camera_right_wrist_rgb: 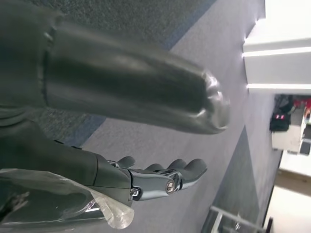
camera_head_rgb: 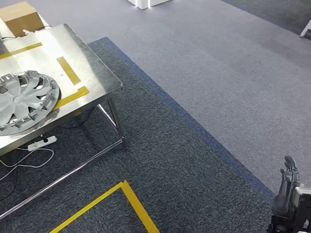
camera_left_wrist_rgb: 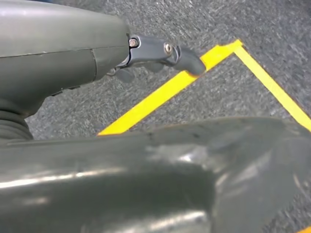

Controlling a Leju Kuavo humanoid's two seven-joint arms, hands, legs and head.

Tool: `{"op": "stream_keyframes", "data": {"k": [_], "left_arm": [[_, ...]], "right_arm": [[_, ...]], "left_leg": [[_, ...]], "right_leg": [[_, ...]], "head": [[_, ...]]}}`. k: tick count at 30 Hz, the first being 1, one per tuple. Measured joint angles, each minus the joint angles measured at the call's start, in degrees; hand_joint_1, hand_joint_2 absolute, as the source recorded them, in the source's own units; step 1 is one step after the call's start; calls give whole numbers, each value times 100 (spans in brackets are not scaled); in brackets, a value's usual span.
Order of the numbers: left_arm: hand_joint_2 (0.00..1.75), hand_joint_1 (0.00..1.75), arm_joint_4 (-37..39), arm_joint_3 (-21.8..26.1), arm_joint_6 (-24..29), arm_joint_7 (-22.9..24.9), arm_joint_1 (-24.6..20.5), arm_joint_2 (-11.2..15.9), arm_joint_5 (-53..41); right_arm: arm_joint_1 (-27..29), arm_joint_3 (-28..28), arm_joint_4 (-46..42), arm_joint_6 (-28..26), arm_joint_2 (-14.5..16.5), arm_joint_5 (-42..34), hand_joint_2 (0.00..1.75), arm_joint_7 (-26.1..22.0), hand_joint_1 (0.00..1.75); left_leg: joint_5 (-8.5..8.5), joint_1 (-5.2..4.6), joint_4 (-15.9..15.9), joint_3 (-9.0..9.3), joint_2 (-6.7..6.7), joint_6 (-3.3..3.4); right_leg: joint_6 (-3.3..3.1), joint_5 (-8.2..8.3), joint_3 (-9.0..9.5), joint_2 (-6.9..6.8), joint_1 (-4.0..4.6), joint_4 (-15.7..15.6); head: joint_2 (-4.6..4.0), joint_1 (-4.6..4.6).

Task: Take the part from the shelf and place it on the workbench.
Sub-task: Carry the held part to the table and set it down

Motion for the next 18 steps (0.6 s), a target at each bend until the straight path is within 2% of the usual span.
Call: {"op": "stream_keyframes", "data": {"k": [1, 3, 5, 6, 7, 8, 9, 11, 13, 14, 16, 17, 18], "left_arm": [[0, 0, -2, 2, -1, 5, -3, -5, -3], [0, 0, -13, 13, -2, 9, -10, -14, -14], [0, 0, -21, 33, -6, 9, -9, -26, -40], [0, 0, -21, 42, -8, 9, -4, -30, -53], [0, 0, -22, 48, -10, 9, 1, -32, -66], [0, 0, -22, 52, -10, 9, 1, -32, -75], [0, 0, -23, 54, -11, 9, -2, -32, -79], [0, 0, -23, 58, -12, 9, -12, -32, -88], [0, 0, -23, 61, -12, 9, -18, -33, -94], [0, 0, -23, 62, -14, 8, -22, -32, -101], [0, 0, -23, 63, -18, 8, -33, -32, -121], [0, 0, -23, 64, -19, 8, -40, -30, -134], [0, 0, -23, 66, -20, 8, -43, -28, -144]], "right_arm": [[4, -38, 9, 50, 21, 30, 0, 19, 0], [-4, -103, 52, 166, 55, 109, 0, 77, 0], [-54, -165, 175, 278, 65, 178, 0, 144, 0], [-79, -208, 267, 322, 67, 212, 0, 172, 0], [-95, -263, 376, 363, 68, 250, 0, 193, 0], [-104, -320, 486, 404, 69, 301, 0, 211, 0], [-115, -381, 593, 448, 69, 363, 0, 229, 0], [-166, -503, 795, 536, 69, 492, 0, 262, 0], [-254, -603, 987, 614, 69, 625, 0, 290, 0], [-292, -651, 1084, 656, 69, 695, 0, 306, 0], [-342, -767, 1291, 750, 69, 824, 0, 337, 0], [-364, -828, 1395, 793, 69, 876, 0, 346, 0], [-396, -885, 1507, 835, 69, 928, 0, 351, 0]], "left_leg": [[14, 1, -7, -4, 49, 32], [48, 14, -52, 4, 151, 103], [60, 10, -71, 1, 269, 144], [59, 3, -70, -5, 332, 154], [57, -4, -69, -8, 394, 157], [56, -7, -68, -10, 451, 158], [54, -9, -68, -8, 501, 157], [43, -15, -66, 9, 594, 141], [23, -42, -54, 24, 675, 94], [20, -55, -50, 28, 715, 67], [18, -54, -52, 35, 772, 9], [-8, -44, -33, 35, 741, -24], [-99, -34, 75, 0, 653, -55]], "right_leg": [[37, 5, -30, 20, -14, -1], [96, -112, -135, -124, -15, 159], [138, -455, -425, -369, -6, 766], [158, -632, -606, -430, -7, 1153], [172, -735, -744, -457, -9, 1454], [179, -731, -791, -471, -11, 1568], [179, -623, -725, -488, -11, 1457], [161, -276, -325, -633, -6, 723], [104, -89, 21, -796, 27, 91], [72, -78, 82, -826, 45, -26], [1, -55, 83, -745, 59, -44], [-31, -38, 79, -707, 52, -53], [-66, -20, 78, -663, 41, -64]], "head": [[0, -2], [0, 21], [0, 50], [0, 57], [0, 57], [0, 58], [0, 58], [0, 59], [0, 55], [0, 50], [0, 44], [0, 42], [0, 37]]}}
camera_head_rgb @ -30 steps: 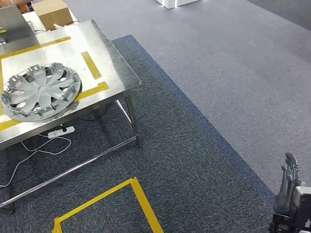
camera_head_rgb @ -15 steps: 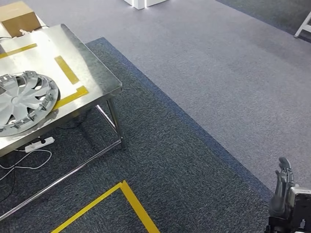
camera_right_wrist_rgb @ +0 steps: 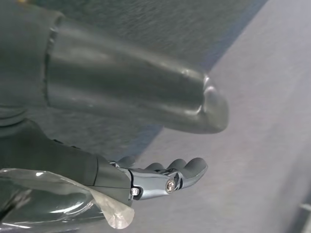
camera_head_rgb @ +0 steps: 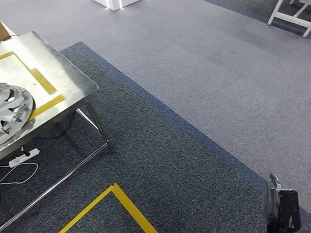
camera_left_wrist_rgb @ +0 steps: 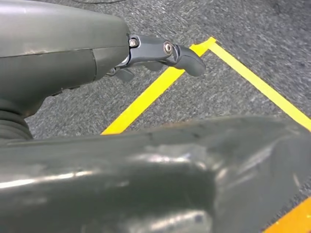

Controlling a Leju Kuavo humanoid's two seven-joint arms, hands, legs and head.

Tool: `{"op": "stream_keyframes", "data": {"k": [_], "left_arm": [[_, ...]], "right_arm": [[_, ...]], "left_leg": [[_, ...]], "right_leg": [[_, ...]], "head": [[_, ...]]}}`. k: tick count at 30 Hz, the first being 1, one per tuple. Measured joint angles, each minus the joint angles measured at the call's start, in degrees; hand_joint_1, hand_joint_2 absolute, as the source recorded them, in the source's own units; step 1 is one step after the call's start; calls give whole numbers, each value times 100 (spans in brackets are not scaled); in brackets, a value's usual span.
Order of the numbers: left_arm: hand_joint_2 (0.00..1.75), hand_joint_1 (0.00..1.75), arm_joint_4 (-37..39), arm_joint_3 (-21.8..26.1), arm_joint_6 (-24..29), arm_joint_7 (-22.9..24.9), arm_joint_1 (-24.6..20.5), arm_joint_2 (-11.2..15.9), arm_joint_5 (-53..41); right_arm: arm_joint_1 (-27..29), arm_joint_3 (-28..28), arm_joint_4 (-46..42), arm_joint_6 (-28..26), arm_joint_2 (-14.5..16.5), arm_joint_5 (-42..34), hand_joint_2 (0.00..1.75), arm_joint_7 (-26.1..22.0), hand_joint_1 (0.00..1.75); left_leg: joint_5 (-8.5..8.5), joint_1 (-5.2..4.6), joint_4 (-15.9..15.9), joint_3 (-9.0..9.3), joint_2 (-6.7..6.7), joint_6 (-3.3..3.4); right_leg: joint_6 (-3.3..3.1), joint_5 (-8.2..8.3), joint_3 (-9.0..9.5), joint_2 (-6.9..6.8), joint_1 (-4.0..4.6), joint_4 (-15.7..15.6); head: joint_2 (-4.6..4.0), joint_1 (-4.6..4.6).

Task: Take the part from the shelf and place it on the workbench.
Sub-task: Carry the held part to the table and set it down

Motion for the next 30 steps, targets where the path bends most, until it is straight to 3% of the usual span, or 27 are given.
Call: {"op": "stream_keyframes", "data": {"k": [1, 3, 4, 5, 6, 7, 9, 10, 12, 14, 15, 17, 19, 20, 21, 23, 25, 26, 28, 30], "left_arm": [[0, 0, 0, 3, 0, 1, 2, 2, -13], [0, 0, 0, 10, -1, 4, 13, 9, -33], [0, 0, 0, 13, -1, 9, 20, 11, -40], [0, 0, 0, 15, -1, 13, 25, 14, -42], [0, 0, 0, 15, -1, 16, 27, 16, -44], [0, 0, 0, 15, -1, 17, 28, 20, -44], [0, 0, 0, 16, -2, 13, 27, 36, -48], [0, 0, 0, 16, -2, 8, 23, 44, -51], [0, 0, 0, 16, -2, 0, 11, 51, -60], [0, 0, 0, 15, 0, -2, -4, 50, -70], [0, 0, 0, 15, 1, -2, -8, 53, -78], [0, 0, 0, 15, 0, -3, -5, 61, -103], [0, 0, 0, 15, -1, -1, 7, 69, -134], [0, 0, 0, 15, -1, 0, 9, 71, -147], [0, 0, 0, 15, -1, 1, 5, 73, -157], [0, 0, 0, 14, -4, 1, -4, 75, -164], [0, 0, 0, 11, -6, 2, -9, 83, -169], [0, 0, 1, 11, -5, 5, -12, 88, -179], [0, 0, 2, 8, -4, 13, -29, 97, -217], [0, 0, 2, -1, -2, 17, -50, 108, -251]], "right_arm": [[-39, -45, 114, 35, 0, 44, 0, 1, 0], [-118, -117, 330, 102, 0, 124, 0, 0, 0], [-150, -153, 433, 132, 0, 155, 0, 1, 0], [-175, -191, 536, 165, 0, 189, 0, 2, 0], [-196, -229, 639, 198, 0, 220, 0, 5, 0], [-218, -265, 737, 232, 0, 247, 0, 8, 0], [-278, -329, 939, 302, -1, 300, 0, 21, 0], [-318, -362, 1051, 347, -7, 330, 0, 32, 0], [-391, -441, 1317, 457, -41, 401, 0, 56, 0], [-415, -536, 1582, 543, -84, 462, 0, 58, 0], [-424, -576, 1698, 567, -103, 485, 0, 54, 0], [-487, -647, 1928, 591, -148, 559, 0, 61, 0], [-577, -735, 2215, 611, -192, 713, 0, 90, 0], [-602, -792, 2391, 621, -215, 821, 0, 96, 0], [-616, -848, 2570, 628, -236, 932, 0, 87, 0], [-638, -954, 2917, 631, -297, 1122, 0, 39, 0], [-700, -1026, 3177, 643, -344, 1233, 0, 9, 0], [-739, -1062, 3297, 677, -362, 1292, 0, 11, 0], [-799, -1157, 3594, 764, -407, 1468, 0, 30, 0], [-832, -1280, 3980, 781, -464, 1693, 0, 9, 0]], "left_leg": [[-153, 8, 220, -85, -108, -25], [-545, 12, 966, -399, -275, -43], [-666, 12, 1301, -548, -293, -43], [-680, 11, 1477, -630, -300, -38], [-577, 11, 1434, -616, -308, -27], [-381, 11, 1179, -507, -334, -8], [16, 17, 417, -180, -510, 48], [111, 20, 131, -60, -597, 66], [119, 12, -76, 13, -665, 85], [143, 12, -121, 18, -583, 126], [163, 20, -149, 25, -535, 159], [189, 29, -189, 32, -411, 206], [187, 20, -189, 21, -285, 218], [185, 18, -189, 19, -226, 218], [182, 18, -188, 19, -174, 215], [168, 18, -186, 34, -82, 196], [141, -12, -173, 51, 4, 146], [131, -28, -166, 58, 44, 116], [126, -36, -160, 69, 116, 60], [51, -9, -90, 61, 61, 2]], "right_leg": [[-33, 16, 1, 44, -13, -11], [-74, 28, -11, 148, -15, -11], [-85, 31, -15, 206, -10, -10], [-90, 33, -16, 268, -6, -8], [-90, 34, -13, 331, -3, -4], [-90, 34, -7, 392, -2, 1], [-75, 31, -10, 509, 5, 21], [-54, 35, -29, 565, 8, 34], [17, 58, -82, 660, -2, 43], [88, 66, -126, 683, -24, 44], [116, 10, -178, 607, -24, 119], [160, -276, -445, 366, -26, 619], [207, -599, -817, 224, -32, 1373], [225, -649, -925, 199, -37, 1598], [237, -590, -921, 180, -43, 1604], [240, -243, -567, 83, -56, 972], [202, -23, -166, -78, -40, 244], [169, 4, -69, -114, -28, 73], [88, 9, -49, -49, -8, 30], [19, 31, -48, 16, -11, 18]], "head": [[0, -8], [0, -18], [0, -18], [0, -18], [0, -18], [0, -19], [0, -17], [0, -16], [0, -14], [0, -13], [0, -2], [0, 23], [0, 36], [0, 35], [0, 37], [0, 37], [0, 34], [0, 30], [0, 19], [0, 17]]}}
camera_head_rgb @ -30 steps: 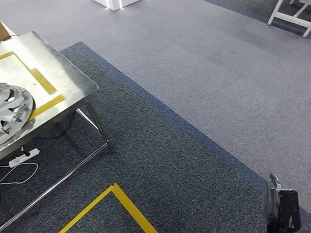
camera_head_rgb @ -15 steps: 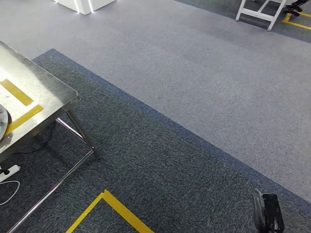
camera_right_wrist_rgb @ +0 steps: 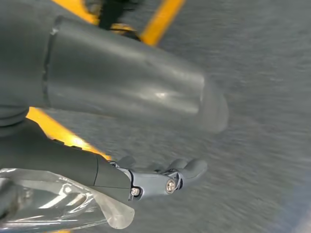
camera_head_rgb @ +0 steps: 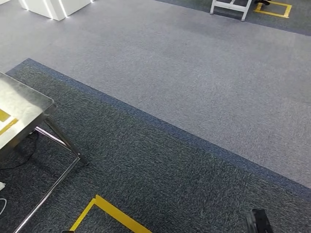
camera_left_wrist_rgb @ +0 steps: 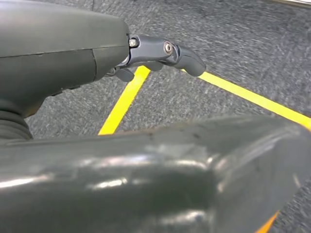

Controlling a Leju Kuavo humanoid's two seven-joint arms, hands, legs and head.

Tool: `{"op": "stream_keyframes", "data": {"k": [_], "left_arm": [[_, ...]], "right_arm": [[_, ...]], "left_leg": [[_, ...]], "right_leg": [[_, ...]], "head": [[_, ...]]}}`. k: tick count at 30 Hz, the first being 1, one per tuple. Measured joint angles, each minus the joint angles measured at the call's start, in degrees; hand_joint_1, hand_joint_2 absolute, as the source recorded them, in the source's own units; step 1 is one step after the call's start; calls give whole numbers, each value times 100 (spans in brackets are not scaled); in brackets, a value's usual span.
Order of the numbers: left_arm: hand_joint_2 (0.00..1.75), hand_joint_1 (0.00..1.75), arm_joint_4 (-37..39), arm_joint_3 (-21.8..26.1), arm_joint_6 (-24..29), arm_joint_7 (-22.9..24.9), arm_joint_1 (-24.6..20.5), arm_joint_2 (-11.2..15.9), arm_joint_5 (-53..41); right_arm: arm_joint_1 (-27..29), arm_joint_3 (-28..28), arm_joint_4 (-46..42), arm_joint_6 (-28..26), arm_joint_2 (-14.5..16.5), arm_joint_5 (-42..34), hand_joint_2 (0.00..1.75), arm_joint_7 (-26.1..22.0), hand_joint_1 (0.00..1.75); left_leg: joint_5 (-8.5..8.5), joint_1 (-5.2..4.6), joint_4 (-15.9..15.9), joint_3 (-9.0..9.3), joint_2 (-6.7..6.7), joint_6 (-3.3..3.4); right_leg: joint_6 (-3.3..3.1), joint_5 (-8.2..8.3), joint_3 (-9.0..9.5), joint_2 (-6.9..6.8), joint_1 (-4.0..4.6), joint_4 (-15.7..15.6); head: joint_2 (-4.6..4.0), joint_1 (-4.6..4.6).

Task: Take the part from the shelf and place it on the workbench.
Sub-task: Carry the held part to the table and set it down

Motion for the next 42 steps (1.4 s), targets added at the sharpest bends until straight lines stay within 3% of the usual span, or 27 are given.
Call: {"op": "stream_keyframes", "data": {"k": [2, 4, 5, 6, 7, 10, 12, 14, 16, 17, 19, 20, 21, 22, 24, 26, 29, 31, 32, 34, 35, 36, 37, 38, 40, 42], "left_arm": [[0, 0, 5, -5, 2, -1, 0, 11, -21], [0, 0, 16, -10, 5, 1, 13, 17, -50], [0, 0, 22, -16, 8, 5, 17, 24, -67], [0, 0, 27, -23, 10, 10, 17, 30, -82], [0, 0, 30, -31, 13, 15, 17, 37, -93], [0, 0, 35, -54, 14, 18, 11, 60, -105], [0, 0, 44, -76, 16, 20, -1, 69, -115], [0, 0, 58, -105, 20, 30, -10, 69, -135], [0, 0, 70, -143, 24, 49, -18, 69, -167], [0, 0, 77, -161, 28, 67, -21, 69, -184], [0, 0, 94, -183, 35, 106, -17, 70, -205], [0, 0, 107, -191, 36, 128, -13, 70, -211], [0, 0, 120, -203, 37, 141, -12, 70, -214], [0, 0, 133, -217, 37, 150, -16, 69, -216], [0, 0, 153, -248, 38, 155, -26, 66, -217], [0, 0, 164, -266, 38, 154, -34, 68, -216], [0, 0, 173, -280, 38, 151, -58, 71, -215], [0, 0, 176, -291, 38, 146, -72, 70, -214], [0, 0, 178, -293, 39, 142, -74, 70, -212], [0, 0, 186, -295, 41, 132, -66, 69, -203], [0, 0, 192, -294, 42, 128, -58, 68, -193], [0, 0, 198, -293, 42, 121, -52, 68, -184], [0, 0, 202, -293, 42, 114, -50, 68, -175], [0, 0, 204, -292, 42, 105, -51, 68, -169], [0, 0, 205, -293, 42, 83, -56, 72, -162], [0, 0, 209, -296, 49, 52, -68, 72, -171]], "right_arm": [[-72, -128, 447, -102, -60, 235, 0, -62, 0], [-180, -263, 955, -242, -125, 445, 0, -111, 0], [-221, -333, 1215, -293, -157, 526, 0, -120, 0], [-247, -395, 1448, -326, -189, 584, 0, -111, 0], [-262, -447, 1649, -346, -213, 623, 0, -86, 0], [-323, -564, 2165, -398, -261, 724, 0, 44, 0], [-377, -624, 2438, -421, -286, 801, 0, 172, 0], [-409, -676, 2668, -439, -308, 894, 0, 383, 0], [-417, -726, 2891, -468, -312, 995, 0, 656, 0], [-436, -749, 2999, -478, -311, 1031, 0, 798, 0], [-511, -809, 3223, -484, -303, 1059, 0, 1102, 0], [-549, -848, 3326, -479, -290, 1055, 0, 1265, 0], [-571, -887, 3419, -468, -273, 1051, 0, 1430, 0], [-574, -921, 3492, -453, -253, 1049, 0, 1576, 0], [-576, -966, 3597, -421, -216, 1055, 0, 1780, 0], [-611, -1004, 3673, -405, -173, 1062, 0, 1877, 0], [-638, -1045, 3760, -404, -132, 1065, 0, 1927, 0], [-637, -1064, 3808, -401, -116, 1066, 0, 1956, 0], [-641, -1074, 3822, -397, -109, 1065, 0, 1979, 0], [-655, -1102, 3836, -390, -93, 1060, 0, 2031, 0], [-661, -1120, 3840, -389, -84, 1059, 0, 2049, 0], [-665, -1140, 3843, -390, -71, 1057, 0, 2061, 0], [-665, -1156, 3847, -391, -59, 1057, 0, 2069, 0], [-666, -1168, 3849, -396, -47, 1056, 0, 2073, 0], [-673, -1183, 3853, -407, -18, 1051, 0, 2071, 0], [-693, -1197, 3858, -416, 7, 1048, 0, 2049, 0]], "left_leg": [[-304, 19, 449, -177, -198, -38], [-691, 18, 1255, -532, -335, -37], [-780, 17, 1555, -669, -357, -29], [-748, 16, 1647, -717, -366, -15], [-602, 14, 1505, -658, -378, 6], [-25, 13, 358, -149, -618, 97], [52, 4, 2, -3, -747, 119], [65, -1, -35, -5, -683, 131], [108, 21, -98, 12, -587, 172], [127, 31, -125, 18, -530, 190], [132, 22, -133, 14, -407, 203], [129, 18, -131, 10, -336, 205], [127, 17, -131, 8, -272, 203], [121, 18, -130, 10, -216, 198], [104, 16, -126, 31, -127, 170], [72, -13, -111, 49, -47, 110], [56, -24, -104, 79, 46, 21], [-60, 4, 19, 50, -40, -40], [-215, 14, 244, -40, -138, -65], [-625, 20, 1020, -383, -323, -80], [-769, 20, 1400, -560, -350, -76], [-806, 19, 1624, -670, -360, -64], [-716, 17, 1617, -678, -367, -44], [-518, 12, 1367, -576, -387, -16], [-82, 1, 543, -223, -537, 51], [77, -12, 34, -19, -680, 87]], "right_leg": [[-70, 20, 3, 74, -13, -16], [-107, 27, -11, 180, 1, -14], [-113, 29, -13, 238, 12, -12], [-116, 30, -11, 295, 23, -10], [-116, 30, -3, 352, 33, -9], [-104, 31, 9, 528, 48, 4], [-56, 47, -33, 626, 39, 16], [10, 71, -87, 701, 25, 10], [62, -17, -176, 570, 29, 128], [85, -151, -291, 450, 32, 344], [124, -513, -641, 246, 27, 1073], [142, -634, -809, 207, 20, 1418], [156, -654, -890, 182, 10, 1595], [166, -564, -849, 158, -3, 1538], [175, -222, -446, 32, -31, 829], [136, -38, -59, -96, -29, 165], [30, -26, 13, -45, 1, 14], [-43, -2, 15, 18, -4, 0], [-77, 12, 23, 54, -12, -10], [-119, 26, 10, 140, -4, -12], [-127, 30, 3, 192, 8, -10], [-131, 32, 1, 248, 22, -9], [-133, 33, 5, 305, 34, -8], [-133, 33, 15, 362, 43, -8], [-126, 32, 27, 464, 55, 1], [-90, 41, -7, 551, 52, 18]], "head": [[0, -8], [0, -14], [0, -13], [0, -13], [0, -13], [0, -9], [0, -8], [0, -9], [0, 6], [0, 19], [0, 43], [0, 45], [0, 46], [0, 46], [0, 48], [0, 44], [0, 23], [0, 15], [0, 7], [0, -11], [0, -13], [0, -15], [0, -14], [0, -14], [0, -13], [0, -10]]}}
